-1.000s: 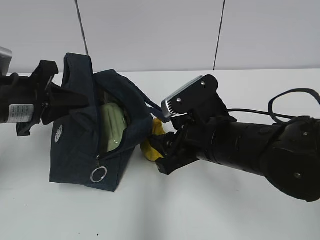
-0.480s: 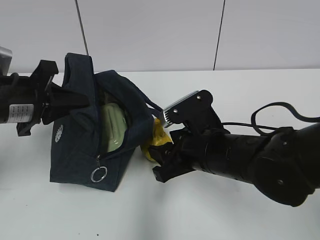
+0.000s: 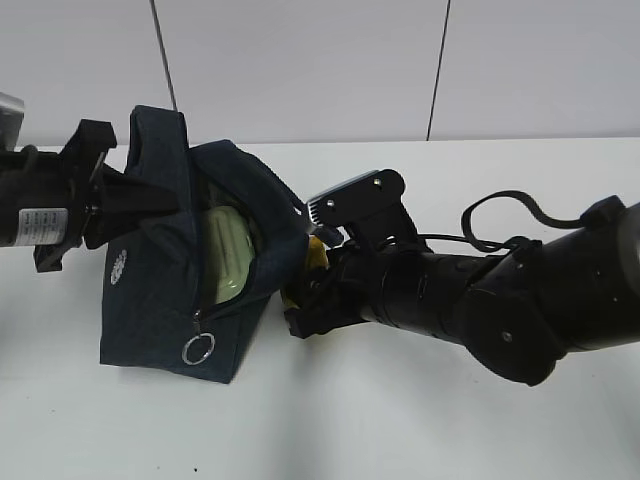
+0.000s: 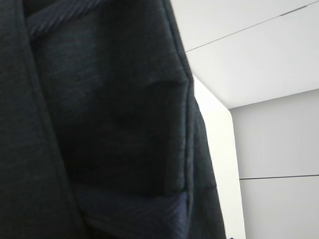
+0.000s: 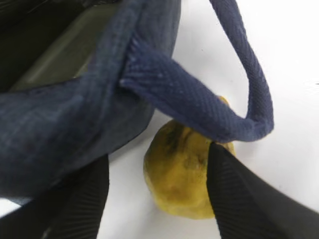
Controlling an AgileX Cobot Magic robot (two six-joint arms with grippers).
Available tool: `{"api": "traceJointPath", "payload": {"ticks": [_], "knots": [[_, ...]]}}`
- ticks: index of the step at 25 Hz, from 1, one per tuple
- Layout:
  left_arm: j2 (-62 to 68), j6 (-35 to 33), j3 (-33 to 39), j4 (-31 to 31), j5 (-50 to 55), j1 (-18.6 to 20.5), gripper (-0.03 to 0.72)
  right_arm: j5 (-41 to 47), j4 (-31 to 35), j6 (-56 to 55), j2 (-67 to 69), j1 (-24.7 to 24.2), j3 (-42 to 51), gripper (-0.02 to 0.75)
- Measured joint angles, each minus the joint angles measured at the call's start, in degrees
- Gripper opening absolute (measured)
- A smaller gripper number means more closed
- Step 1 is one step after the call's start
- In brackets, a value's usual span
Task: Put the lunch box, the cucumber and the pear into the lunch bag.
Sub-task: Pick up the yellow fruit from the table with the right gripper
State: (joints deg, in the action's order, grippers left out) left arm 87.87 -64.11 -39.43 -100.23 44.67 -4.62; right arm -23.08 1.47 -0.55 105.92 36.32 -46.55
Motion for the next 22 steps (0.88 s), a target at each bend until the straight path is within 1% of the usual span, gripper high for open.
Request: {"api": "traceJointPath", "payload": {"ticks": [2, 8, 18, 22], "knots": [[0.0, 0.0, 0.0, 0.0, 0.1, 0.0, -0.019, 0.1, 0.6, 0.0, 0.0, 0.0, -0.1, 0.477], [0.0, -0.7, 0.0, 0.0, 0.1, 0.0, -0.019, 0.1, 5.7, 2.3, 0.0, 0.1, -0.6, 0.477], [0.0, -0.8, 0.0, 0.0, 0.3, 0.0, -0.019, 1.5, 6.8, 3.7, 3.2, 0.1, -4.2, 0.476], [0.0, -0.9, 0.0, 0.0, 0.6, 0.0, -0.019, 1.6, 9.5, 5.4, 3.9, 0.1, -4.3, 0.468]]}}
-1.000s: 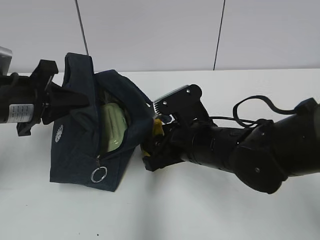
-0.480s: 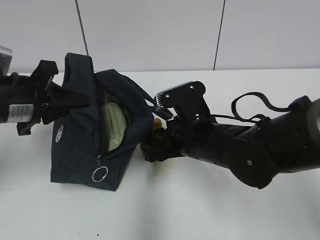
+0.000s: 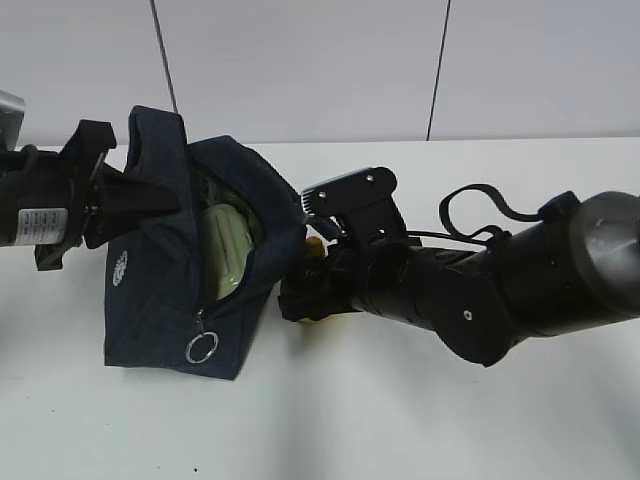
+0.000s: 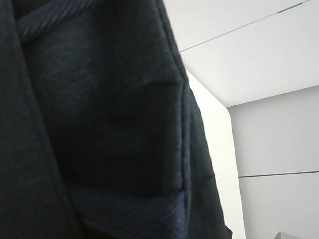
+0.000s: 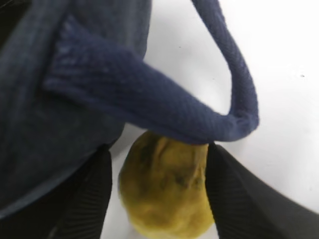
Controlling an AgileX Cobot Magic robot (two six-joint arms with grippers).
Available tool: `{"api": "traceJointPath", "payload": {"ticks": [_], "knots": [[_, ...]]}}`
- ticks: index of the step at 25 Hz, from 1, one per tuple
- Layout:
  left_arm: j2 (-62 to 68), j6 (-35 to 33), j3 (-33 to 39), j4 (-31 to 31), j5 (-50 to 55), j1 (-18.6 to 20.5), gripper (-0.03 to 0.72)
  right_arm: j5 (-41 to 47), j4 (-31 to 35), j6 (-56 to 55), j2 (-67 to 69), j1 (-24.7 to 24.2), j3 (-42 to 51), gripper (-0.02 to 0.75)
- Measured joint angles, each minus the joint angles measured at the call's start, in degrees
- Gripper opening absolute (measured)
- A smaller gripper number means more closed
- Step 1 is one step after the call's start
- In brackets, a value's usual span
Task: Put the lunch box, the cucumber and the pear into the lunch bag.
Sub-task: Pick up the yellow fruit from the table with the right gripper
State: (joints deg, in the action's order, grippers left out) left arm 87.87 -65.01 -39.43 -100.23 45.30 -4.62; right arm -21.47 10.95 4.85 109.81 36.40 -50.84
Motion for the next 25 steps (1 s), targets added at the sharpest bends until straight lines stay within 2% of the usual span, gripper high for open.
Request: {"api": "traceJointPath", "payload": {"ticks": [5, 14, 19, 25], "knots": [[0.0, 0.0, 0.0, 0.0, 0.0, 0.0, -0.019, 0.0, 2.6, 2.6, 0.1, -0.4, -0.1, 0.427], [0.0, 0.0, 0.0, 0.0, 0.0, 0.0, -0.019, 2.0, 2.5, 3.5, 1.7, -0.4, -4.2, 0.414], [0.0, 0.0, 0.0, 0.0, 0.0, 0.0, -0.019, 4.3, 2.4, 3.8, 2.3, -0.4, -5.1, 0.319], [0.0, 0.0, 0.0, 0.0, 0.1, 0.0, -0.019, 4.5, 2.3, 4.4, 2.4, -0.4, -5.2, 0.239]]}}
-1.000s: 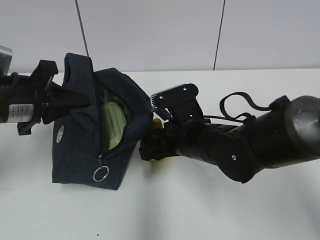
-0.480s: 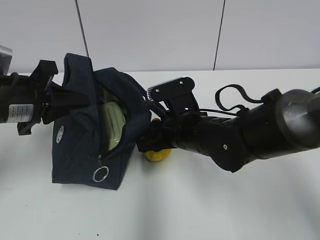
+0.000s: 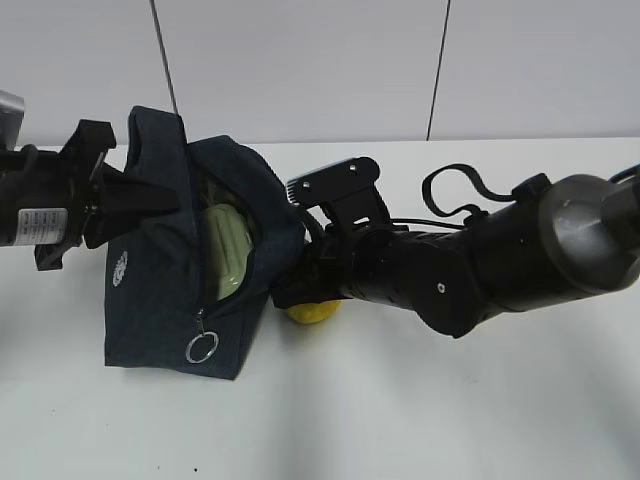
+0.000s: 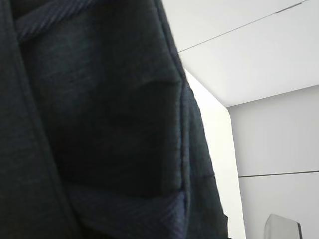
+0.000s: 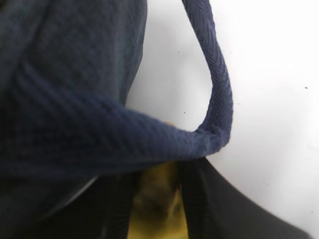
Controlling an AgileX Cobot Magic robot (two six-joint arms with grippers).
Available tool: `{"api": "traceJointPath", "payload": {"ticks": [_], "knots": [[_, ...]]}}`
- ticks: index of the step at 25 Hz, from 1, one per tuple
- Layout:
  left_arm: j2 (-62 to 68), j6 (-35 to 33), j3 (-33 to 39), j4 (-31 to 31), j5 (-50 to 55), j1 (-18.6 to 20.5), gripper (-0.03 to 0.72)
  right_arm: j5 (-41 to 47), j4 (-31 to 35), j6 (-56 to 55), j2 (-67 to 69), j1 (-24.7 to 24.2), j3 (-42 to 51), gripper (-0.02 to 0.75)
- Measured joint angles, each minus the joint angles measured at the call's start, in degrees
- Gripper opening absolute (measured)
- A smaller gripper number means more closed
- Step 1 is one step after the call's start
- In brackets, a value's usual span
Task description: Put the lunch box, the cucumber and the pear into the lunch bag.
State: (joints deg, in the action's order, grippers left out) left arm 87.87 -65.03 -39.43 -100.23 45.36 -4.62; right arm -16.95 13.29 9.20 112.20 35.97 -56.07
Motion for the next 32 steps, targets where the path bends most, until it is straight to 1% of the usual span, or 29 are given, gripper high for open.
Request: {"api": "traceJointPath", "payload": {"ticks": [2, 7, 16, 20, 26, 32], "knots": [[0.0, 0.0, 0.0, 0.0, 0.0, 0.0, -0.019, 0.1, 0.0, 0.3, 0.0, 0.0, 0.0, 0.217], [0.0, 0.0, 0.0, 0.0, 0.0, 0.0, -0.019, 2.4, 0.0, 2.6, 0.0, 0.0, -0.5, 0.209], [0.0, -0.1, 0.0, 0.0, 0.0, 0.0, -0.019, 11.3, -0.1, 5.7, -2.7, -0.1, -1.0, 0.206], [0.0, -0.1, 0.0, 0.0, 0.3, 0.0, -0.019, 16.3, -0.3, 6.5, -4.7, -0.1, -1.0, 0.204], [0.0, -0.2, 0.0, 0.0, 0.3, 0.0, -0.019, 26.8, -1.8, 6.9, -8.9, -0.1, -0.5, 0.202], [0.0, -0.2, 0.0, 0.0, 0.4, 0.0, -0.019, 33.5, -2.9, 6.8, -15.7, -0.1, -0.5, 0.2]]}}
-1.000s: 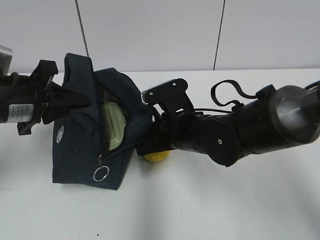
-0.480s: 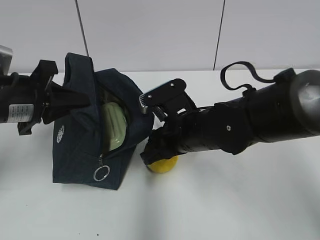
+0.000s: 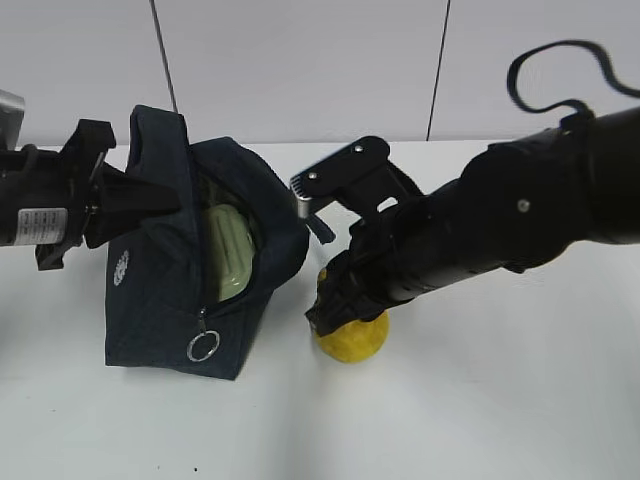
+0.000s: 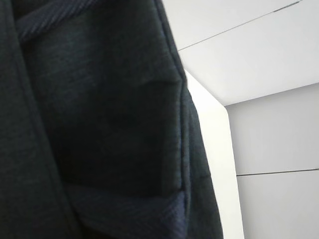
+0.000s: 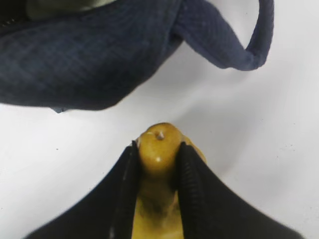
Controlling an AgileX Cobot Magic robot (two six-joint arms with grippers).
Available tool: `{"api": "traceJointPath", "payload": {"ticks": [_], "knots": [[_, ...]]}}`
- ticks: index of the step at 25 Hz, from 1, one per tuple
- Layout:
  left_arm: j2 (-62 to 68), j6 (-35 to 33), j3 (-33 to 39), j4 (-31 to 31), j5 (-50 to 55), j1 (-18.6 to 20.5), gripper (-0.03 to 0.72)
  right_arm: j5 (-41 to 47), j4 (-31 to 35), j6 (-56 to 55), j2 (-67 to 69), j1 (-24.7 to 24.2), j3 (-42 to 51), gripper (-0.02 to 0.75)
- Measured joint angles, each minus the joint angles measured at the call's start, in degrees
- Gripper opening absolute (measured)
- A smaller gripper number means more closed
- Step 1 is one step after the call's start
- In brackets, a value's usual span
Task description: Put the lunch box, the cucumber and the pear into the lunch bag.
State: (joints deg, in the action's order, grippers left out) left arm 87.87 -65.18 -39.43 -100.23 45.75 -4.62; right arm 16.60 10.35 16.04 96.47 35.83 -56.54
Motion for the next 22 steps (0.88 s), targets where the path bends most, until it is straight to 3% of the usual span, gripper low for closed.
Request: {"api": "traceJointPath", "payload": {"ticks": [12, 16, 22], "knots": [[0.0, 0.0, 0.0, 0.0, 0.2, 0.0, -0.019, 10.2, -1.0, 0.0, -19.4, 0.0, 0.4, 0.199], [0.0, 0.0, 0.0, 0.0, 0.2, 0.0, -0.019, 5.9, 0.3, 0.0, -24.2, 0.0, 0.4, 0.199], [0.0, 0.0, 0.0, 0.0, 0.8, 0.0, -0.019, -7.4, 7.0, 0.0, -21.9, 0.0, 0.4, 0.199]]}}
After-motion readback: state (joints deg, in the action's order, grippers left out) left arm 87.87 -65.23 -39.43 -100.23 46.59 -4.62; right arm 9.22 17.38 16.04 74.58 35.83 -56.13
